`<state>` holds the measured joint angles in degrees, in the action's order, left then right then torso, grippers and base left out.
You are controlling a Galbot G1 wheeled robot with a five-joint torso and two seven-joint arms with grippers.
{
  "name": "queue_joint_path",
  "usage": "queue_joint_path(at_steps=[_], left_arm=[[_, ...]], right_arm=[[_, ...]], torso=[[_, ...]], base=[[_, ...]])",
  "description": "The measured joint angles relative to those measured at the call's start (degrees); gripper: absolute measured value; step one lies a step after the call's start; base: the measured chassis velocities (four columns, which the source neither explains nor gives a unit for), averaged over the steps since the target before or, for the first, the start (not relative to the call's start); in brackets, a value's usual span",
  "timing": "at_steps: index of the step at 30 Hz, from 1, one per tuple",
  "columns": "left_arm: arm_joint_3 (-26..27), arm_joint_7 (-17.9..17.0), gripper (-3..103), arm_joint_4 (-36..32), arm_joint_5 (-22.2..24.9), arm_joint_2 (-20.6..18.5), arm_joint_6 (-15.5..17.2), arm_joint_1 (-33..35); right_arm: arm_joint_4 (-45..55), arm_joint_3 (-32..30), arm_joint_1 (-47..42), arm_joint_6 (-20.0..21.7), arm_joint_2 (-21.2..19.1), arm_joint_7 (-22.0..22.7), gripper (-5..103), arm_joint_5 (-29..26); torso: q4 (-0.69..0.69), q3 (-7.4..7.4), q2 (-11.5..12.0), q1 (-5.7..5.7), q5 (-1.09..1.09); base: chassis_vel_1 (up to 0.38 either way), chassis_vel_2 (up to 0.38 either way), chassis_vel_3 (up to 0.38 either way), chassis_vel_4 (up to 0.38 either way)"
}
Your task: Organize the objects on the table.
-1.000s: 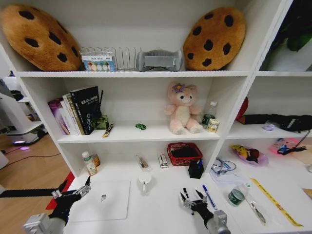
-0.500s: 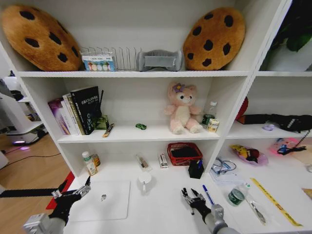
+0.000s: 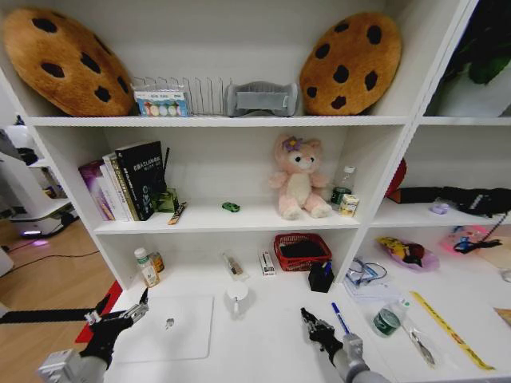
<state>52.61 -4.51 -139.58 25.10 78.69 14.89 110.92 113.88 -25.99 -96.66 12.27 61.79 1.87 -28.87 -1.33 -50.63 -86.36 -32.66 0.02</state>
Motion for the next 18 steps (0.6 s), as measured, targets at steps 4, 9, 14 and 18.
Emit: queue_joint_path(at_steps=[4,9,14,18], left_arm=[[0.00,0.00,100,0.00,0.00,0.00,0.00,0.00],[0.00,0.00,100,0.00,0.00,0.00,0.00,0.00],[0.00,0.00,100,0.00,0.00,0.00,0.00,0.00],[0.00,0.00,100,0.00,0.00,0.00,0.00,0.00]], right_arm=[[2.83,-0.60,0.09,-5.36,-0.34,-0.48,12,-0.39],[2.68,-1.24,3.74,-13.47,-0.30,0.19,12,1.40],[-2.93,-1.72,9.24,-21.37,-0.29,2.08,12,2.71],[-5.18,-1.63,13.08,-22.75,-0.51,4.19,12,2.73]], torso=[[0.00,0.00,0.00,0.00,-0.02],[0.02,0.00,0.00,0.00,-0.02],[0.00,0.00,0.00,0.00,-0.01],[0.00,0.00,0.00,0.00,-0.01]], base=[[0.000,0.000,0.000,0.000],[0.000,0.000,0.000,0.000],[0.000,0.000,0.000,0.000],[0.000,0.000,0.000,0.000]])
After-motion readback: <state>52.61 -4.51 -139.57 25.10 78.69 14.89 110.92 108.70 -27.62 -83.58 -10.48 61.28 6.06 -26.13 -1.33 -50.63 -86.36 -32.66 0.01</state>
